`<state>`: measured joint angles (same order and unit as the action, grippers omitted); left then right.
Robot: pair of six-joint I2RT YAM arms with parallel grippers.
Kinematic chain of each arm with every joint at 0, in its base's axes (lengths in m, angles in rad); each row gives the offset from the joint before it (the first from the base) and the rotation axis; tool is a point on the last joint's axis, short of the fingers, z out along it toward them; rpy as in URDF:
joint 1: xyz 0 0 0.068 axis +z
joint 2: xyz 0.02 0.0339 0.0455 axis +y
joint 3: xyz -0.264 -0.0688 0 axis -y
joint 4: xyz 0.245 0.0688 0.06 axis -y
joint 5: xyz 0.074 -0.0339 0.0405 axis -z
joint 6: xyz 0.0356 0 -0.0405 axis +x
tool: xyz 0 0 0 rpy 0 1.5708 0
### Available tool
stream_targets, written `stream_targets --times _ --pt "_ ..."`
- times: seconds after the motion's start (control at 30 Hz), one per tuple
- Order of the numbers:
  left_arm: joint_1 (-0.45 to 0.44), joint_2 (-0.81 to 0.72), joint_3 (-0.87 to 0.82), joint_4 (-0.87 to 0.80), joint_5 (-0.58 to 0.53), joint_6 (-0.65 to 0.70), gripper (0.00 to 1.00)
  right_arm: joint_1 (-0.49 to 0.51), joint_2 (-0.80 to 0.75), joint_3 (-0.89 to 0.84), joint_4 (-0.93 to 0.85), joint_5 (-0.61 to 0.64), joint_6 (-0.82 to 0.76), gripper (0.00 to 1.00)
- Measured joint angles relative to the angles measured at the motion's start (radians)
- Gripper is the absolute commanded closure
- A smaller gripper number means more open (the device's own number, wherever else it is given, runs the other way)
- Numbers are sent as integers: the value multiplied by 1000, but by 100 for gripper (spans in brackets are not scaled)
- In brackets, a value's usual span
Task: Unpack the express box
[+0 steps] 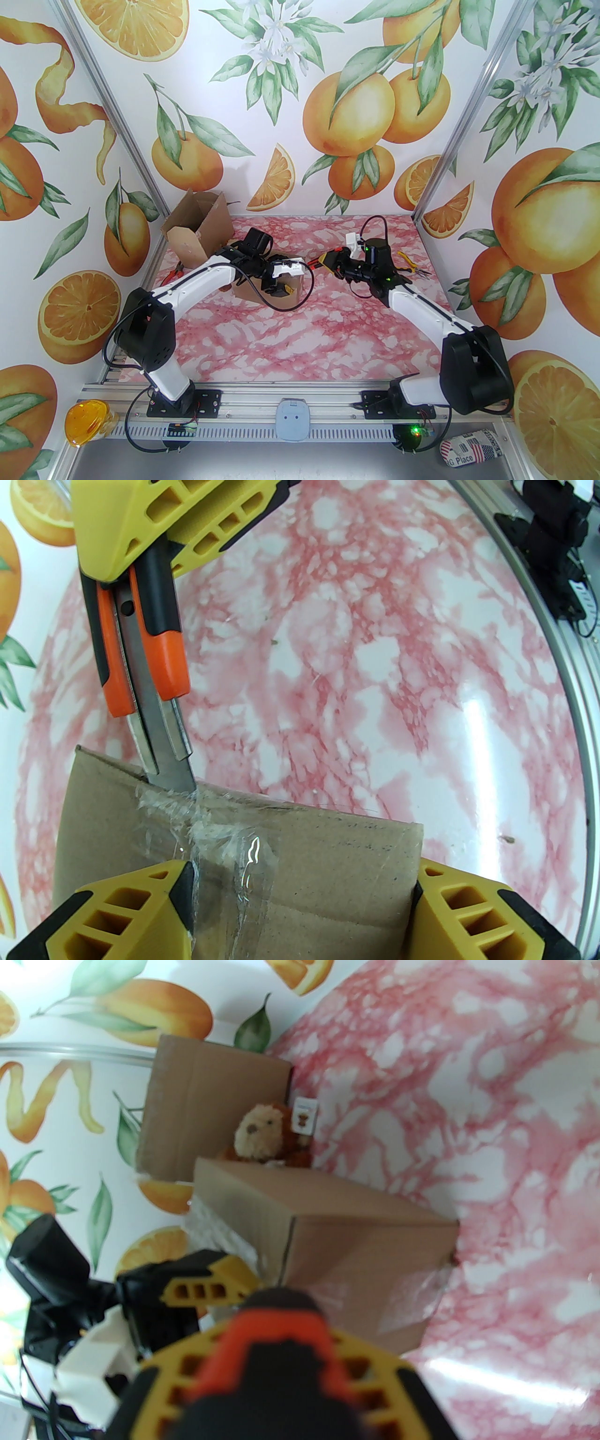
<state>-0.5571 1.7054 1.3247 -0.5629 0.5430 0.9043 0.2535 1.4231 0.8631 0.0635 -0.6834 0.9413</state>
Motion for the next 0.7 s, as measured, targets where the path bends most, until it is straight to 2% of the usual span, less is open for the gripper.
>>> stream_targets --times 0.33,0.7 --pt "-8 -14 -18 26 -37 -60 37 47 -12 -61 124 97 102 100" --pt "-23 -9 -40 66 40 -61 38 38 -126 3 -152 174 56 100"
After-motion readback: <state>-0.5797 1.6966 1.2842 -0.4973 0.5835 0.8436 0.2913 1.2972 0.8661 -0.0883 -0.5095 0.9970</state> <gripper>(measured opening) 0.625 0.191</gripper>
